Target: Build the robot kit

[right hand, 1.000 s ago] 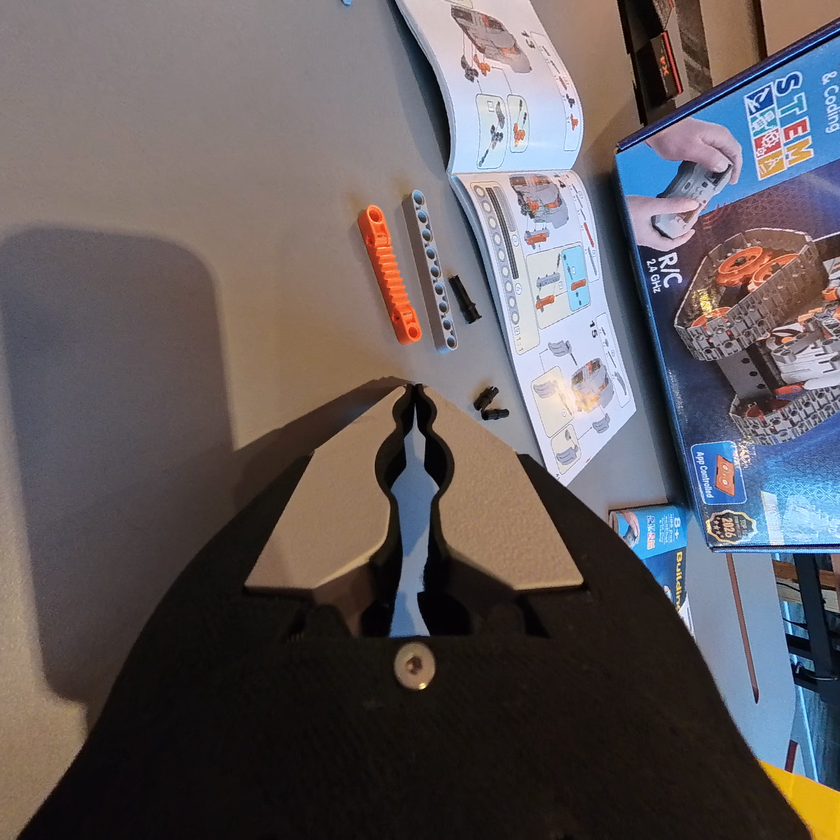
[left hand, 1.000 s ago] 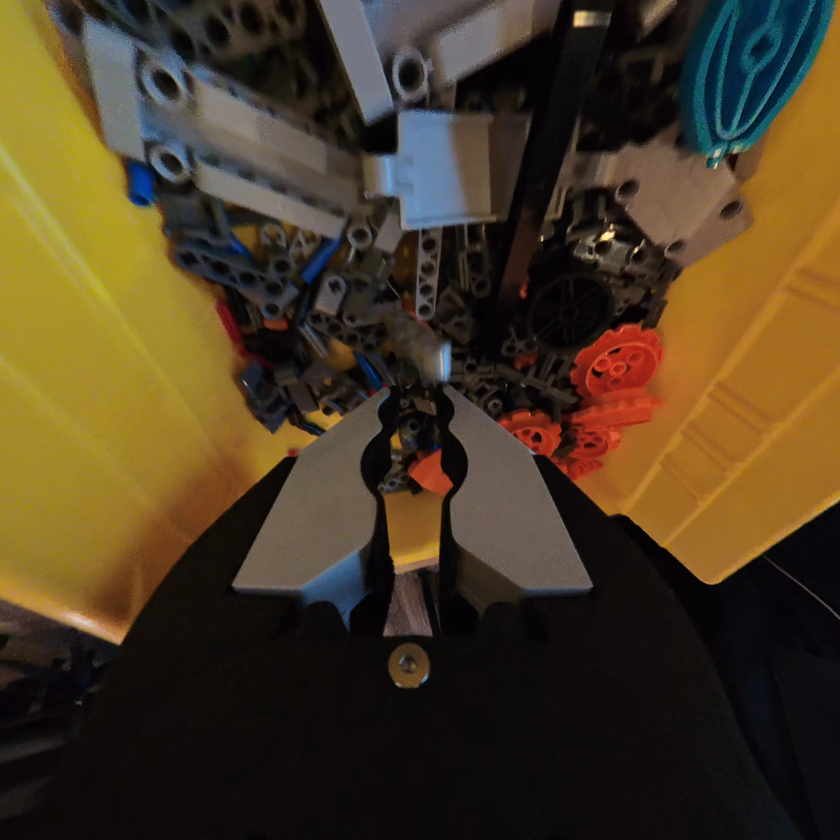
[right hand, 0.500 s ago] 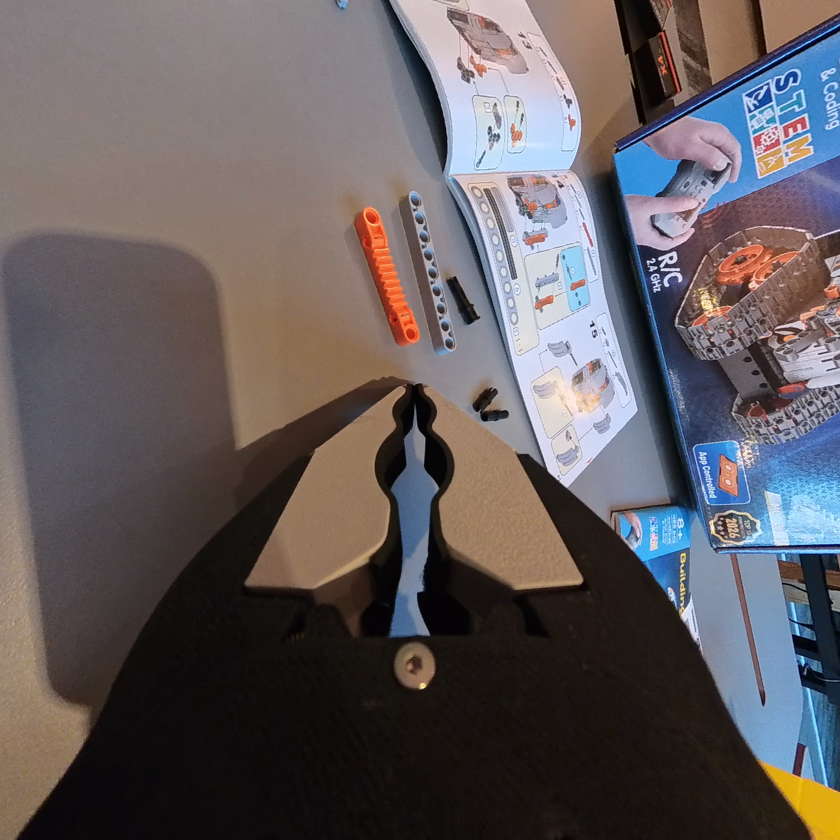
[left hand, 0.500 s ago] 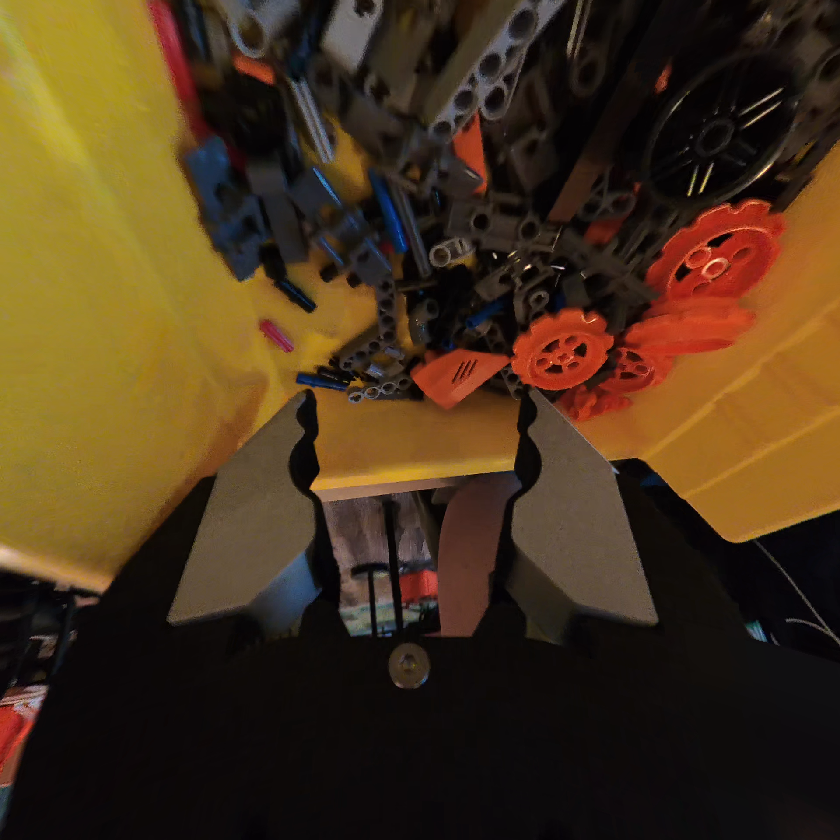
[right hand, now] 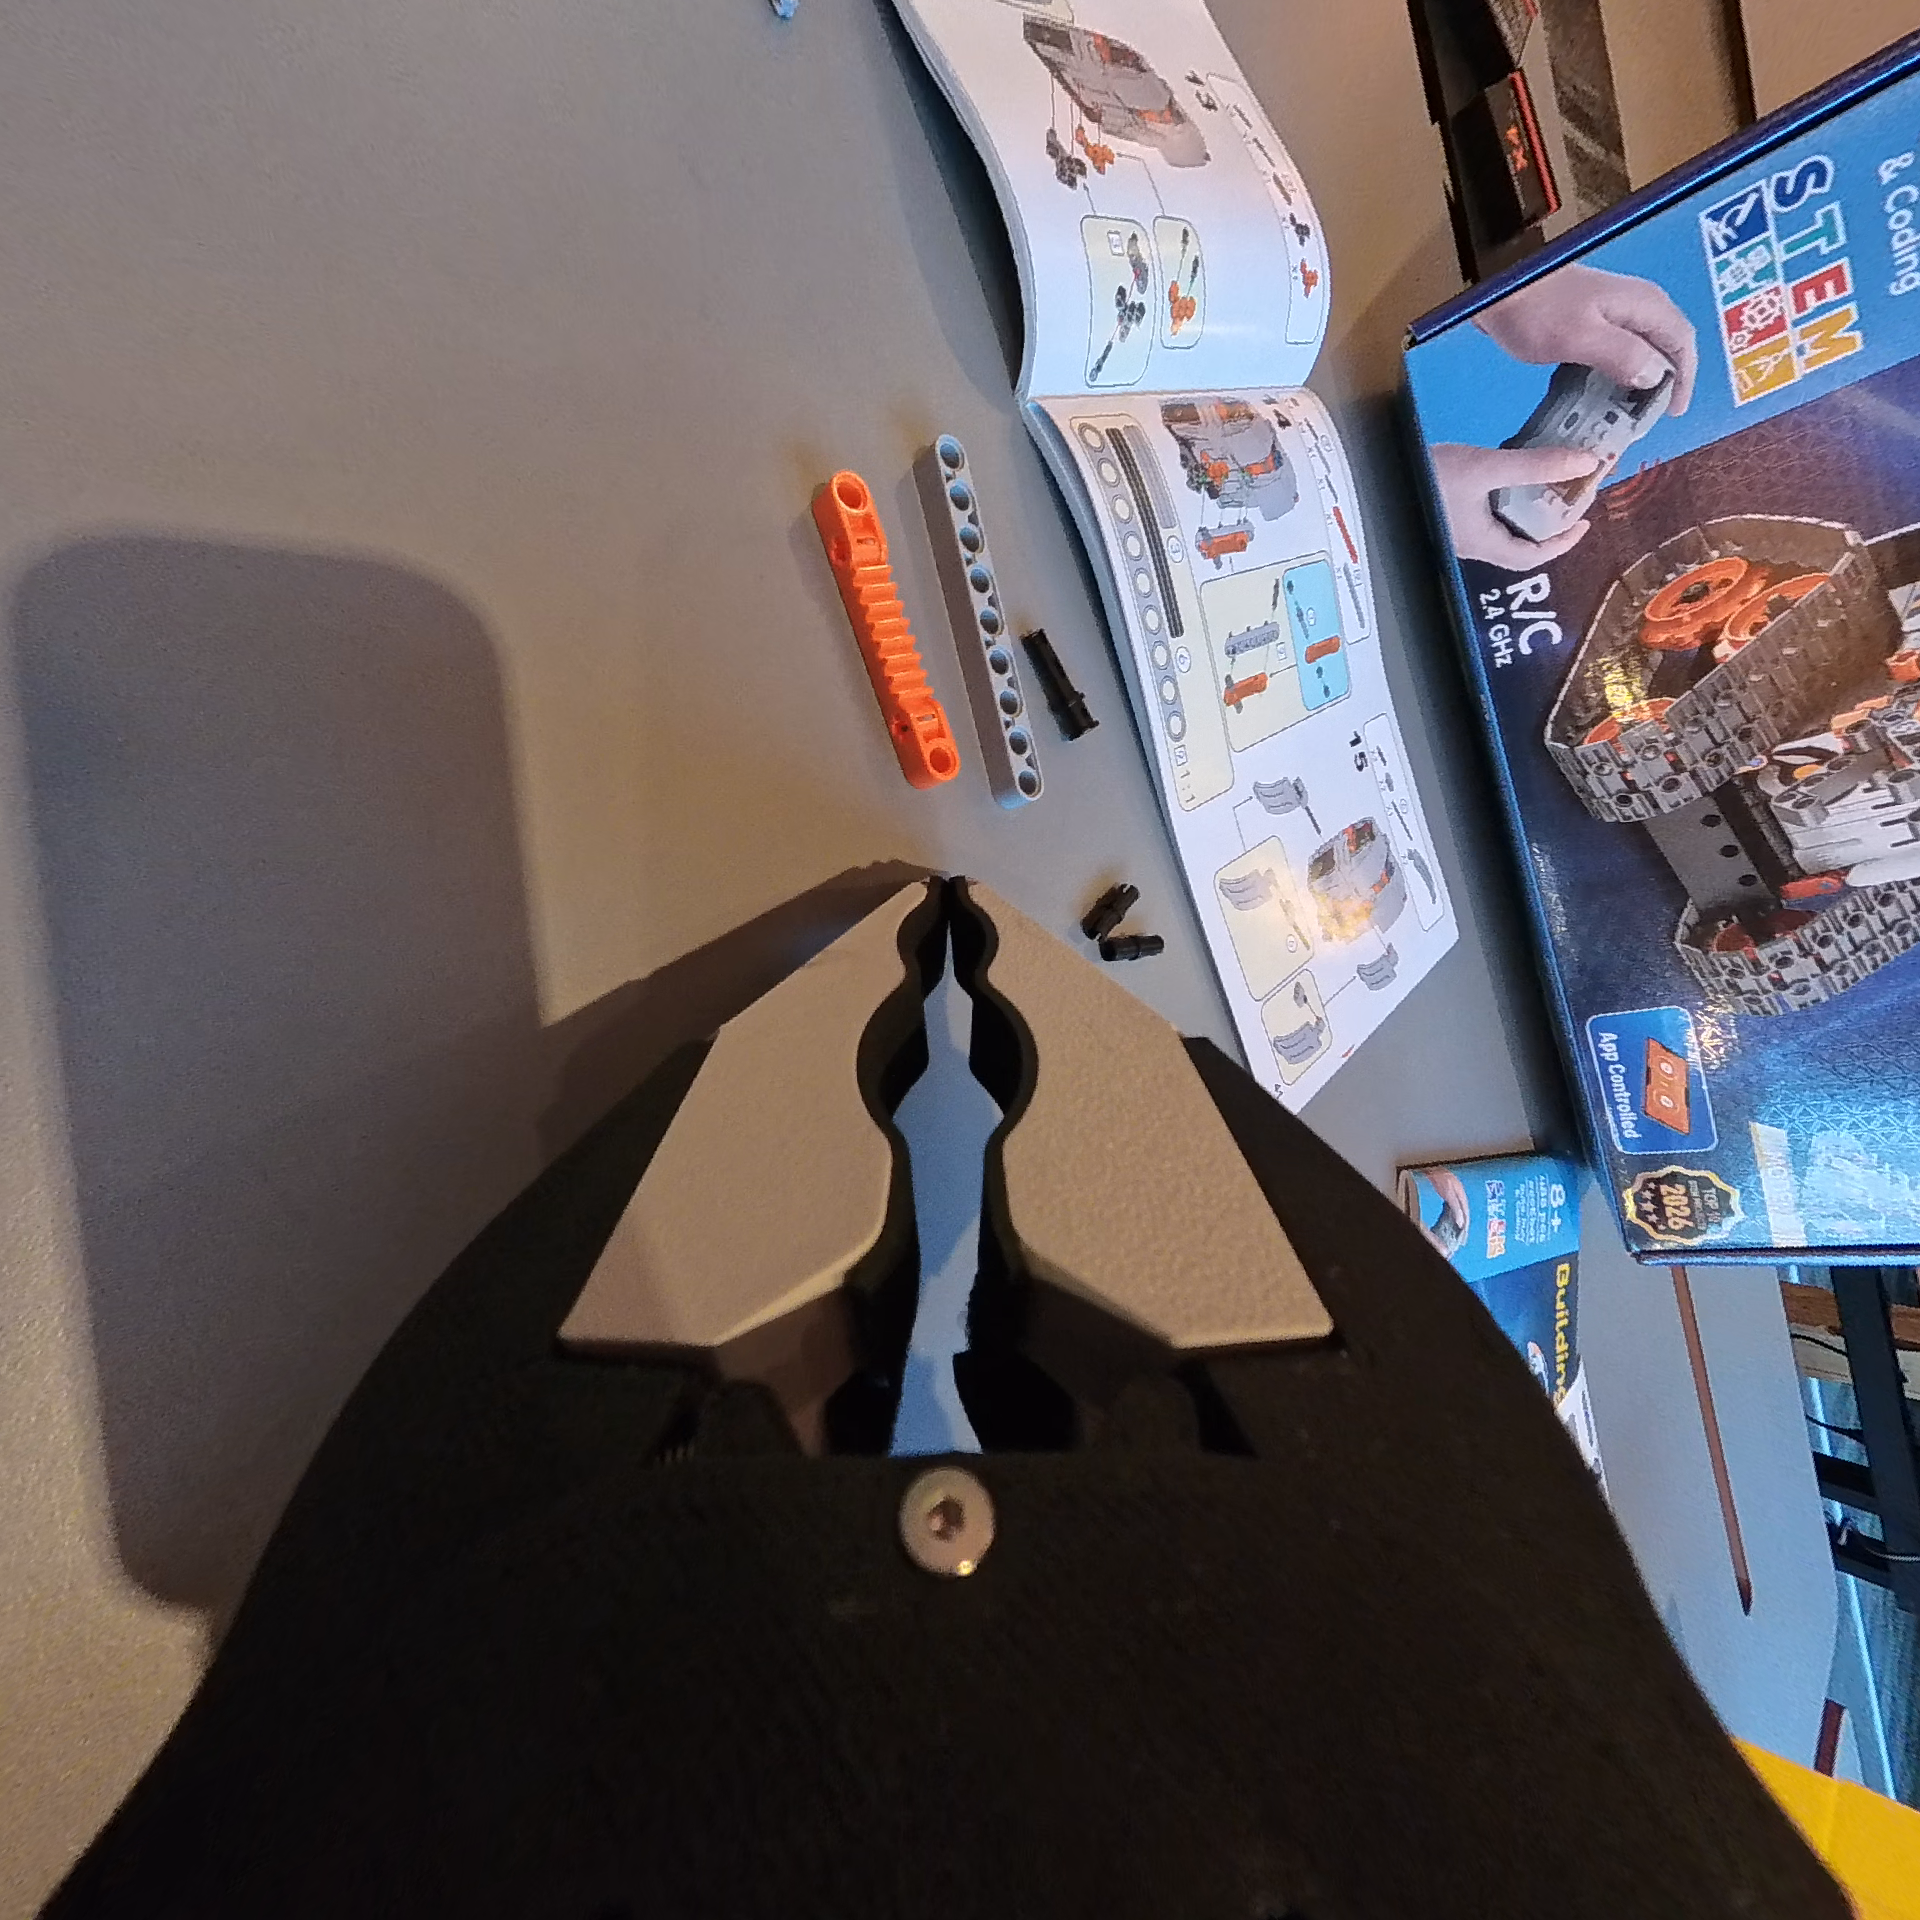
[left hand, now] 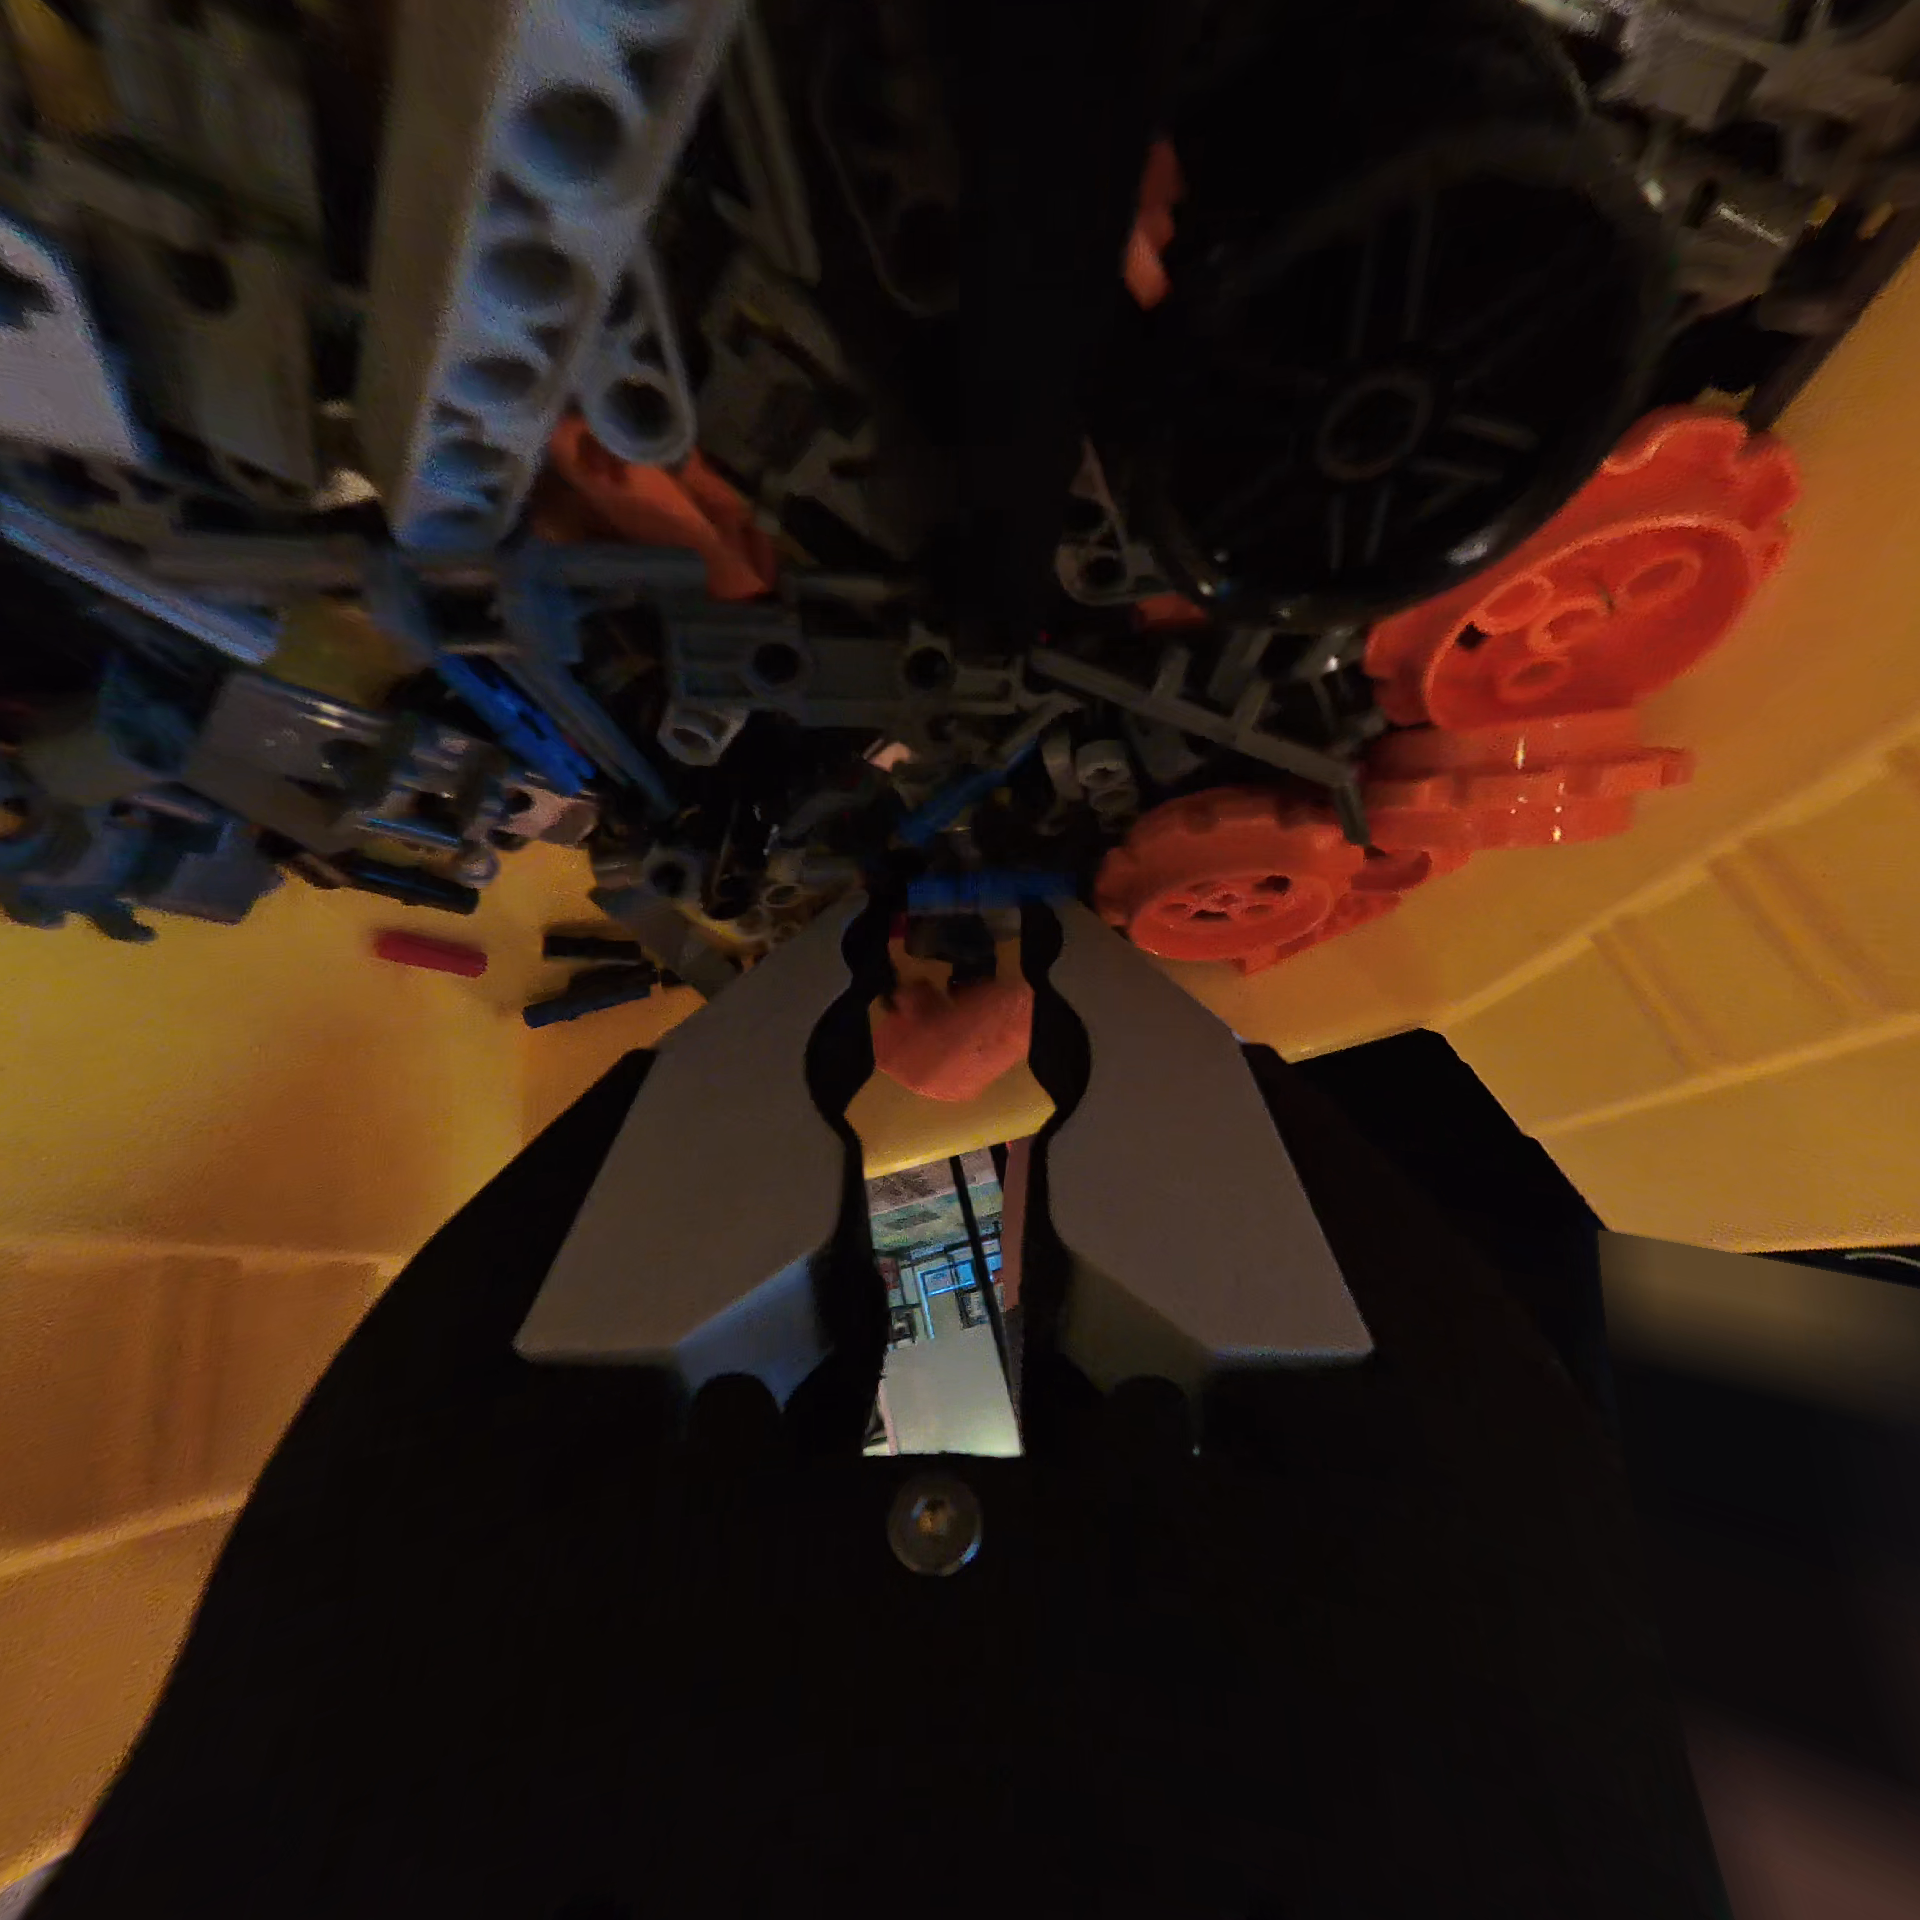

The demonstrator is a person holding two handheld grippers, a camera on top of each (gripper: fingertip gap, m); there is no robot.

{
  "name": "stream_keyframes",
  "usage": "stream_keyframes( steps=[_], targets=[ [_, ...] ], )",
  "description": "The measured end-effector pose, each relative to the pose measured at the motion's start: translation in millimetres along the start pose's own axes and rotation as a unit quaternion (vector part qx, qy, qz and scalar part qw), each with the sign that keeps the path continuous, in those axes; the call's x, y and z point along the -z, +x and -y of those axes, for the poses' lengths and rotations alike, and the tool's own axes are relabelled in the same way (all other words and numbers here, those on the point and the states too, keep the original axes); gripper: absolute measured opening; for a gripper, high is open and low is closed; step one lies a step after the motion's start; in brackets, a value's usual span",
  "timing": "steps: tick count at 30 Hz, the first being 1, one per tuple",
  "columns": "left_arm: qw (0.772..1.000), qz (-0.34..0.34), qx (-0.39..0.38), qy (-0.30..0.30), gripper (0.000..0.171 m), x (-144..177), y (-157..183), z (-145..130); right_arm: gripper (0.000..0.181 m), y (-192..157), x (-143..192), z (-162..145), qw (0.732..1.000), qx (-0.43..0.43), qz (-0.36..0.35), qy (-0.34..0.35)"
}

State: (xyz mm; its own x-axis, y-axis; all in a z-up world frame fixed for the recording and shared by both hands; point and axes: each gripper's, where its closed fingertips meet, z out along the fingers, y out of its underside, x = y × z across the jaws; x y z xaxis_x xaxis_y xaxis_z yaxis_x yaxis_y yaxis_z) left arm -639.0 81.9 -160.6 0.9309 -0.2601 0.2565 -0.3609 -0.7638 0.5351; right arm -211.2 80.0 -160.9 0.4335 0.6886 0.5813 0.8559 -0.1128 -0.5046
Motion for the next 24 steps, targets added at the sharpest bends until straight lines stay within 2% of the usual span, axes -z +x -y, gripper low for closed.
stream_keyframes(
  steps=[4, 6, 14, 16, 19, 20, 21, 22, 24],
  targets=[
    [1.0, 0.004, -0.004, 0.02, 0.019, 5, -5, 5, 0.0, 0, 0, 0, 1.0, 0.001, 0.0, -0.001],
    [0.999, 0.009, -0.009, 0.039, 0.013, 11, -9, 8, 0.0, 0, 0, 0, 1.0, 0.001, 0.001, -0.001],
    [0.984, 0.058, -0.028, 0.165, 0.01, 49, -30, 45, 0.0, 0, 0, 0, 1.0, -0.003, 0.003, 0.002],
    [0.979, 0.049, -0.029, 0.196, 0.003, 58, -30, 57, 0.0, 0, 0, 0, 1.0, -0.004, 0.003, 0.002],
    [0.97, 0.04, -0.009, 0.239, 0.003, 71, -33, 71, 0.0, 0, 0, 0, 1.0, -0.005, 0.003, 0.002],
    [0.97, 0.022, -0.002, 0.243, 0.007, 71, -29, 71, 0.0, 0, 0, 0, 1.0, -0.005, 0.004, 0.003],
    [0.97, 0.008, 0.004, 0.243, 0.022, 70, -25, 68, 0.0, 0, 0, 0, 1.0, -0.006, 0.004, 0.003],
    [0.972, 0.002, 0.014, 0.235, 0.037, 67, -23, 61, 0.0, 0, 0, 0, 1.0, -0.006, 0.004, 0.003],
    [0.978, 0.013, 0.039, 0.203, 0.054, 57, -24, 37, 0.0, 0, 0, 0, 1.0, -0.007, 0.004, 0.003]
  ],
)
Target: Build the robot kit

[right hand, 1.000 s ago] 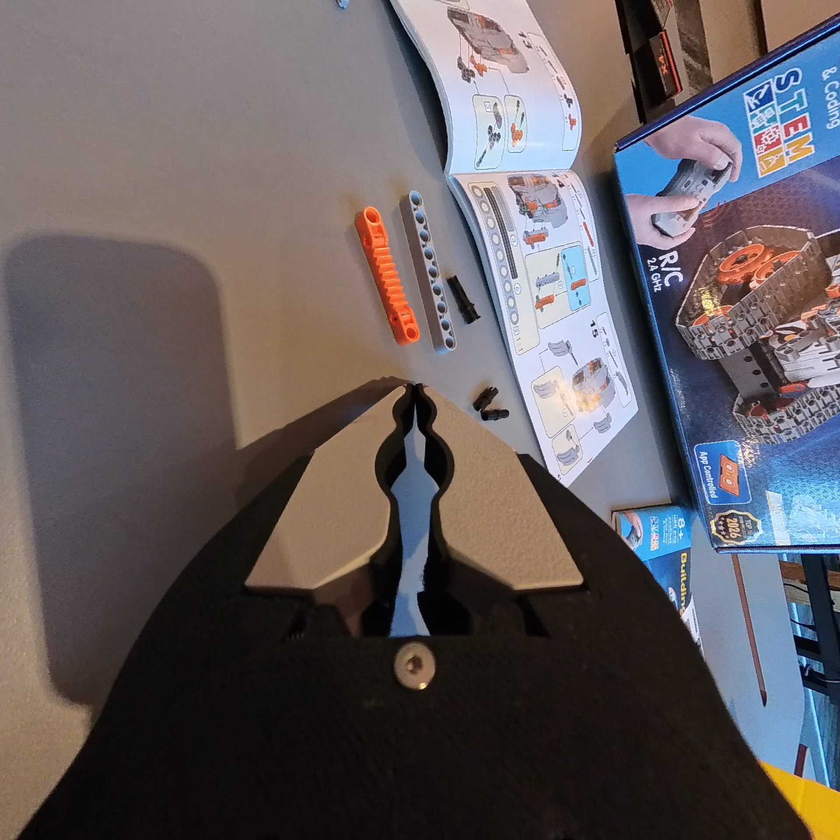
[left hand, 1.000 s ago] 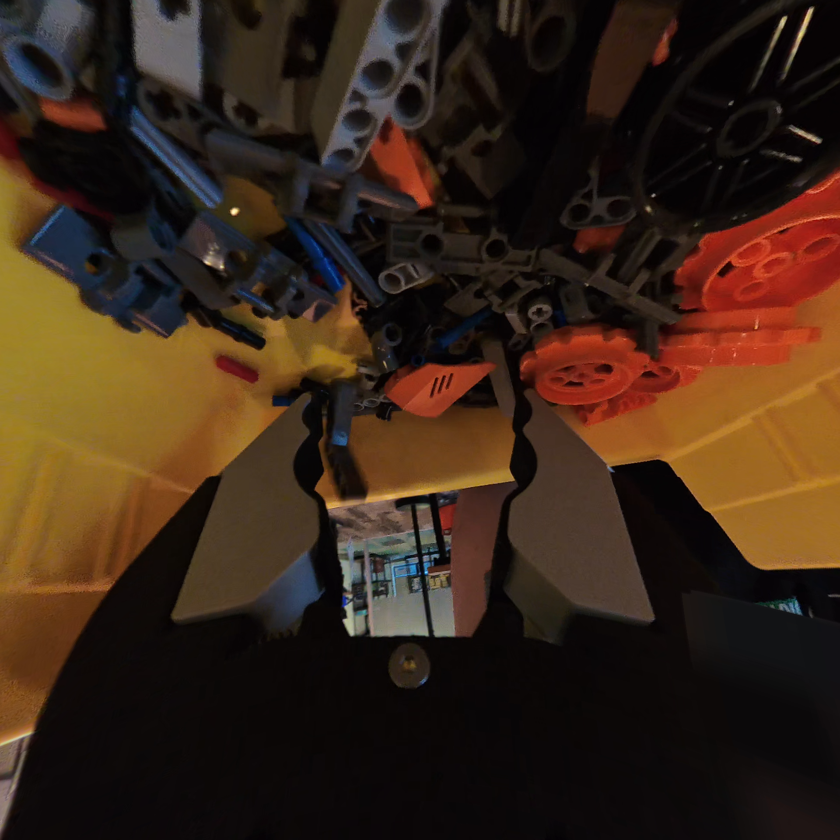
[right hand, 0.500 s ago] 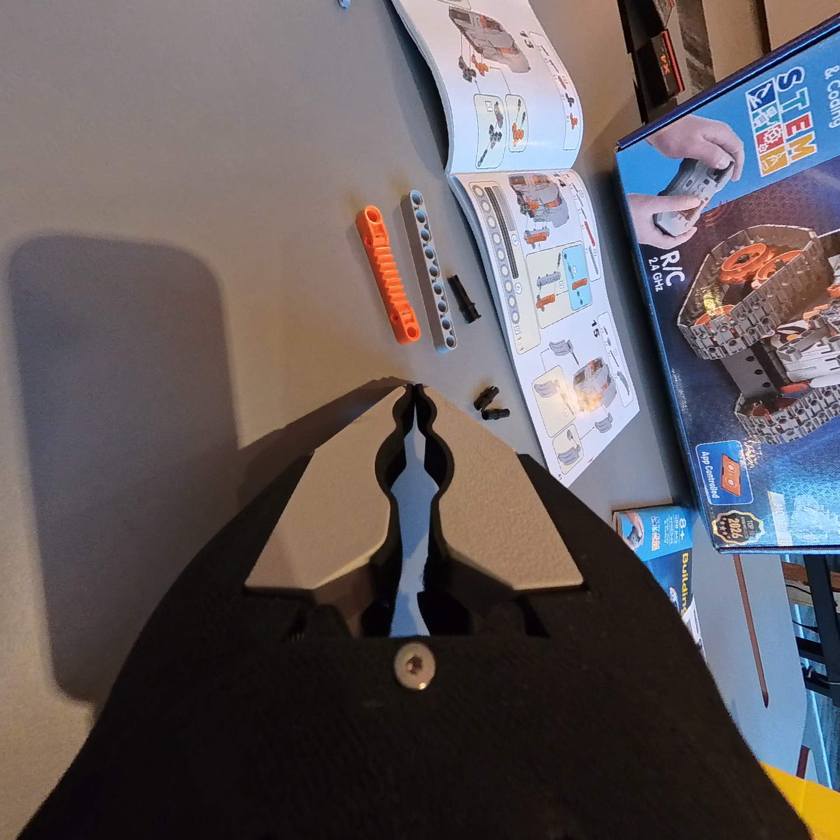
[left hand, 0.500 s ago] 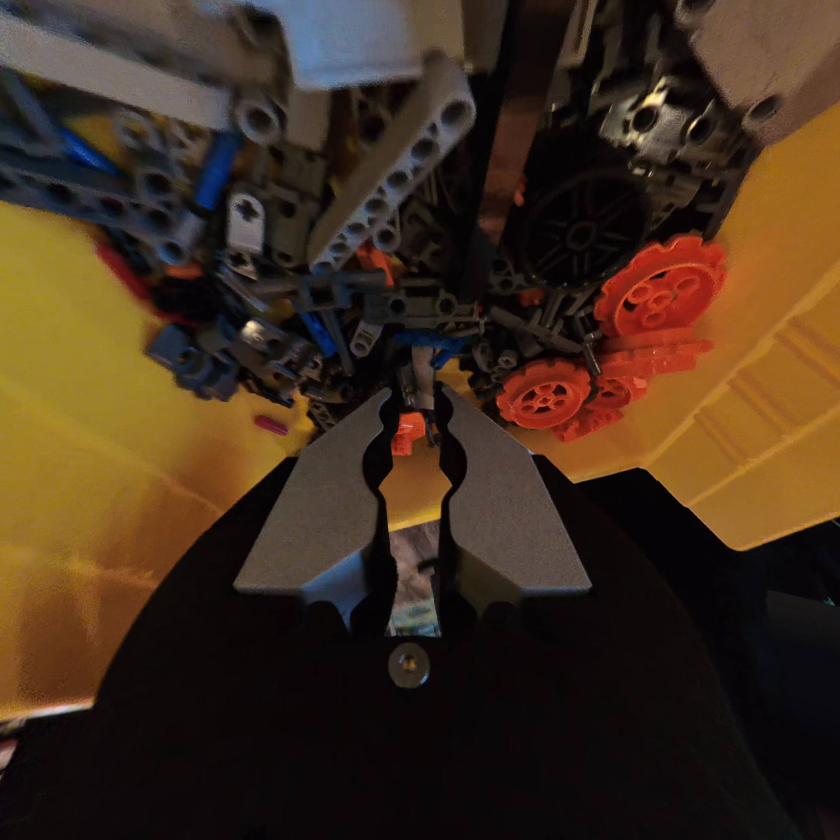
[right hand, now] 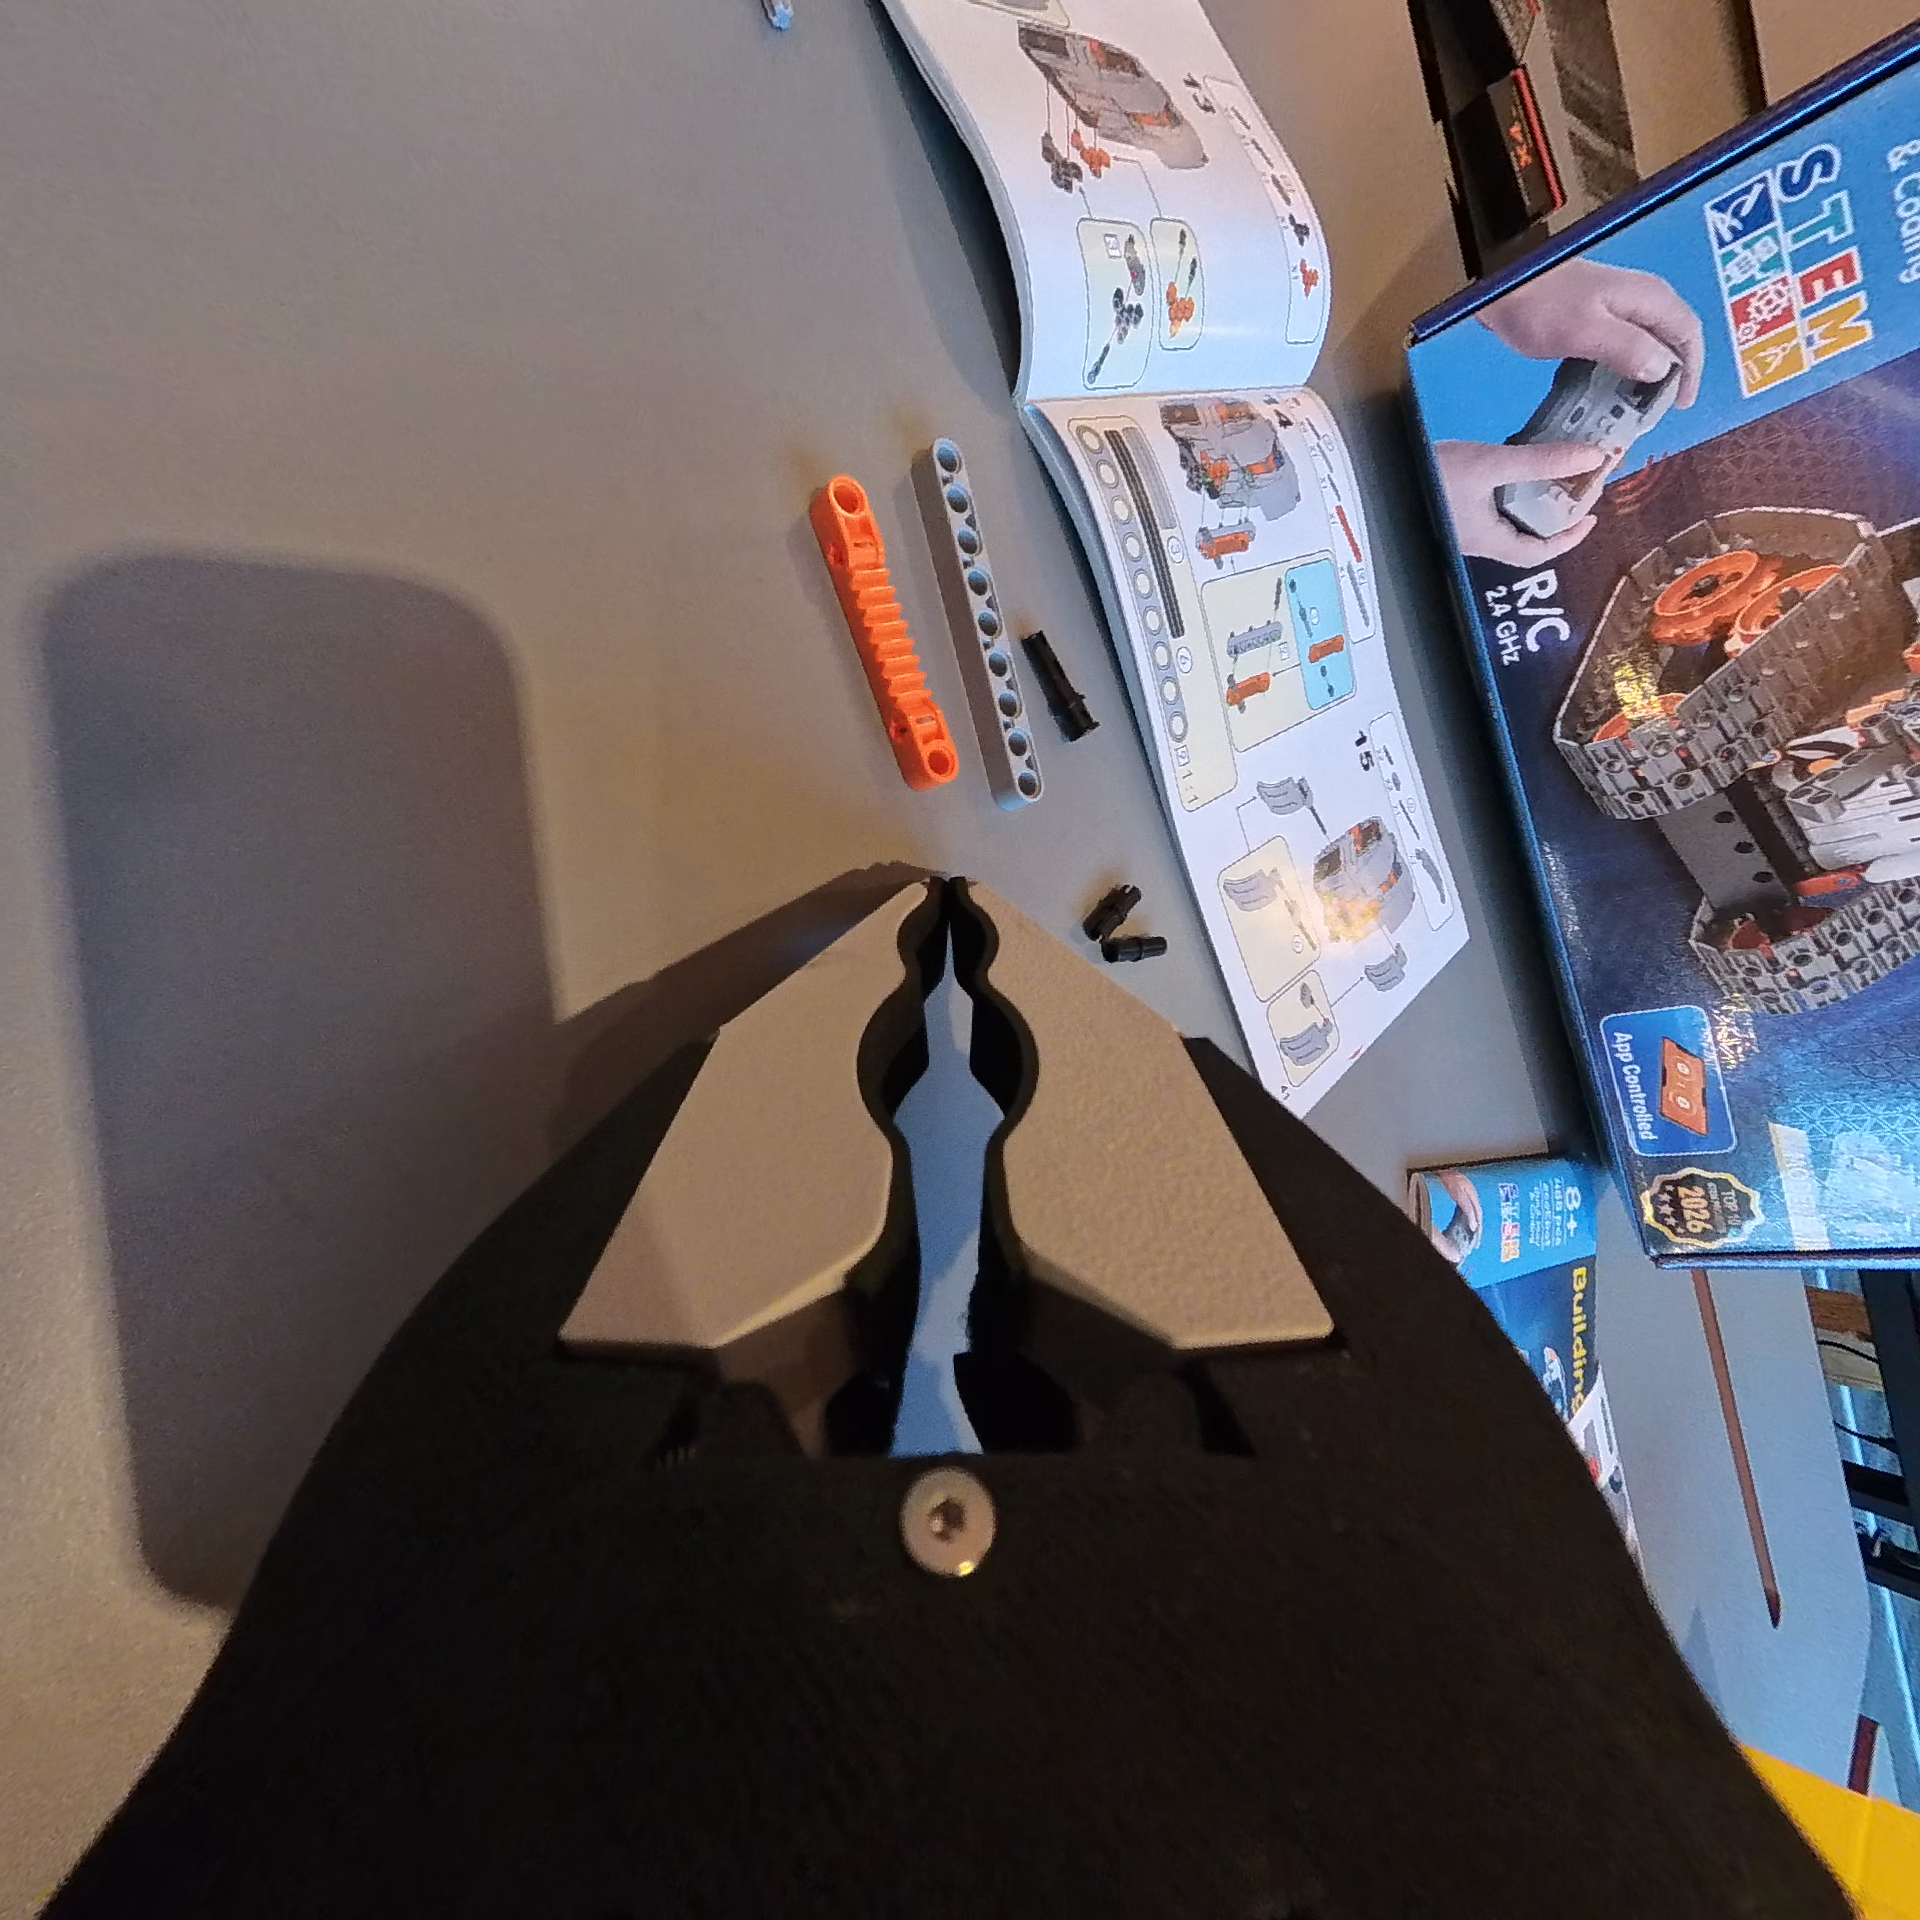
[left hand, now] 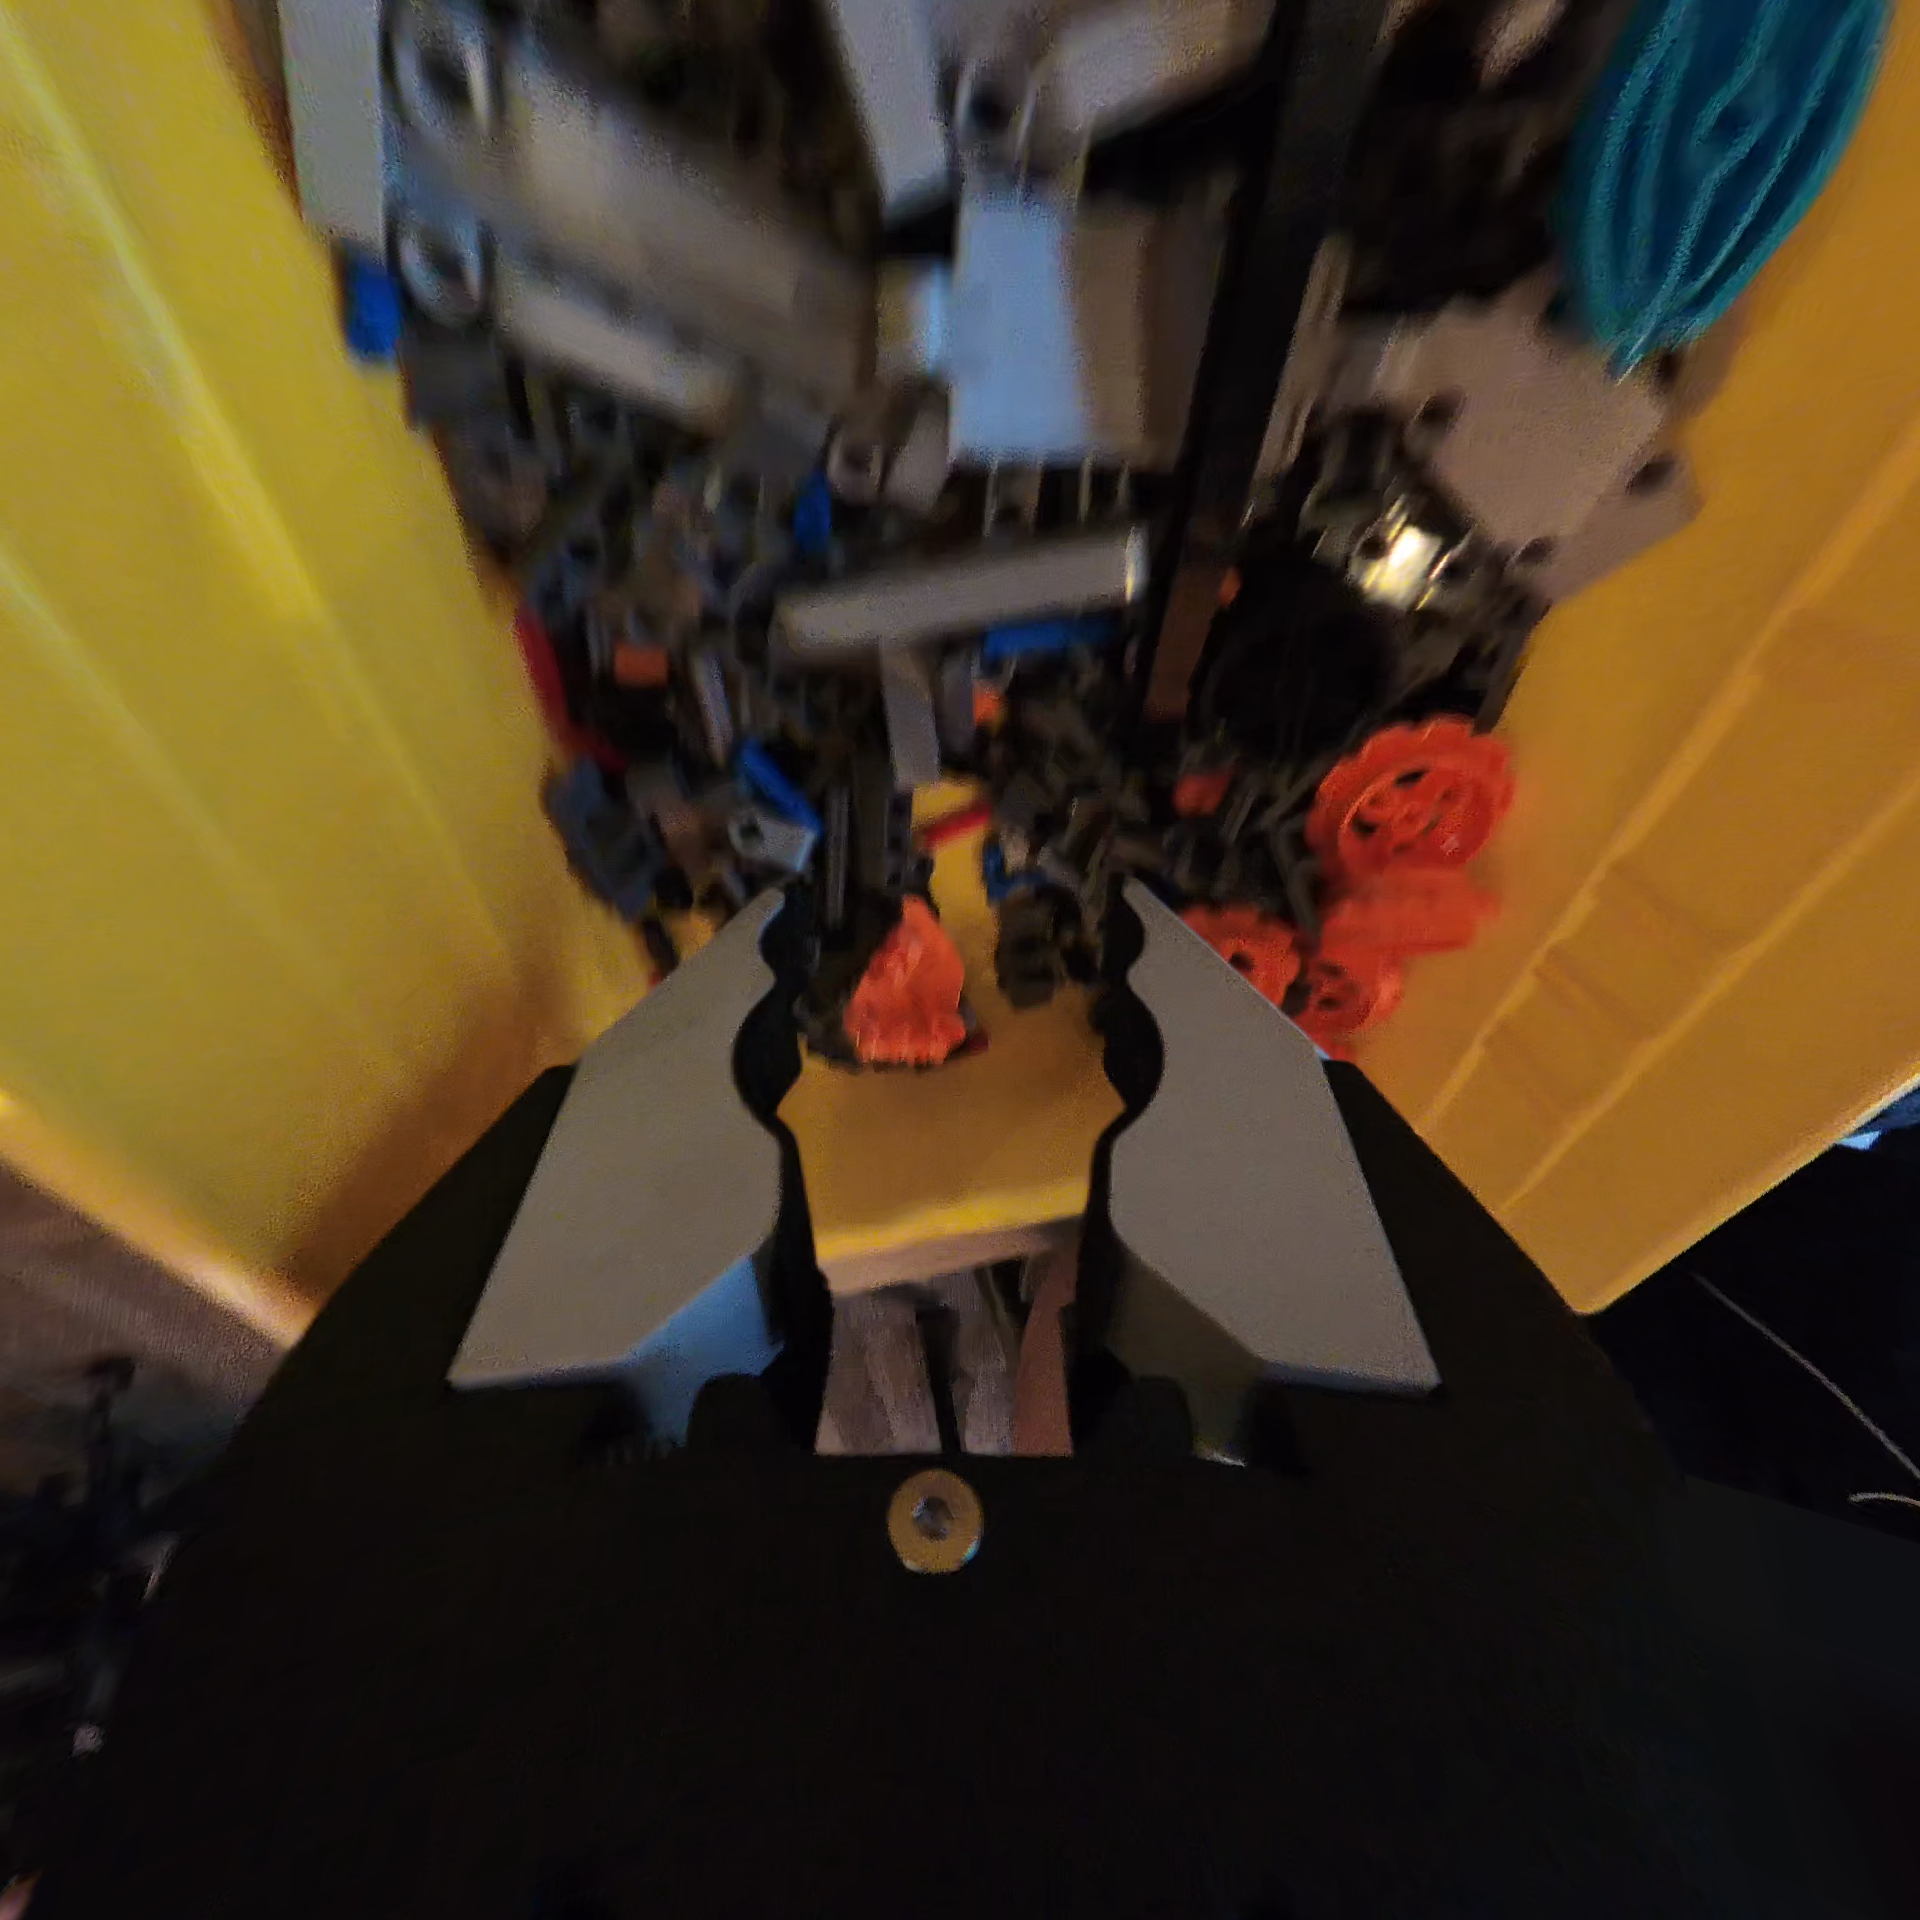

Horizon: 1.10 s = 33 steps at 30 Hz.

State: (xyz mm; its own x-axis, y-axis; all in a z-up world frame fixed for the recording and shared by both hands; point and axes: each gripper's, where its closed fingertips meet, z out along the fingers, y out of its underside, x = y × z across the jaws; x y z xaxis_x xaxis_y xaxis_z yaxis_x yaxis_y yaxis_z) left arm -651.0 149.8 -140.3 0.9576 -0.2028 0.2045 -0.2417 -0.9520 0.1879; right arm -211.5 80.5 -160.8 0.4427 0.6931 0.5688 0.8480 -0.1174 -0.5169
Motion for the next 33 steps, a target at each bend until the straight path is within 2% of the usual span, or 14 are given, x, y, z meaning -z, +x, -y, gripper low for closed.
stream_keyframes(
  steps=[4, 9, 12, 15, 18, 26, 33],
  targets=[
    [0.996, 0.027, 0.047, -0.065, 0.077, -4, -4, -49, 0.0, 0, 0, 0, 1.0, -0.001, 0.0, 0.0],
    [0.99, 0.014, 0.062, -0.126, 0.081, -18, -4, -61, 0.0, 0, 0, 0, 1.0, 0.001, -0.001, -0.001],
    [0.986, -0.003, 0.045, -0.161, 0.071, -28, 1, -63, 0.0, 0, 0, 0, 1.0, 0.0, 0.0, -0.001],
    [0.978, 0.015, 0.049, -0.201, 0.063, -33, -6, -69, 0.0, 0, 0, 0, 1.0, 0.0, 0.0, 0.0],
    [0.975, 0.012, 0.04, -0.216, 0.027, -35, -8, -70, 0.0, 0, 0, 0, 1.0, 0.0, 0.0, 0.0],
    [0.986, -0.008, 0.032, -0.162, 0.023, -30, -8, -52, 0.0, -1, 0, 0, 1.0, -0.002, 0.001, 0.001],
    [0.996, 0.03, 0.0, -0.082, 0.023, -16, -15, -21, 0.0, -1, 0, 0, 1.0, -0.002, 0.001, 0.001]
  ],
)
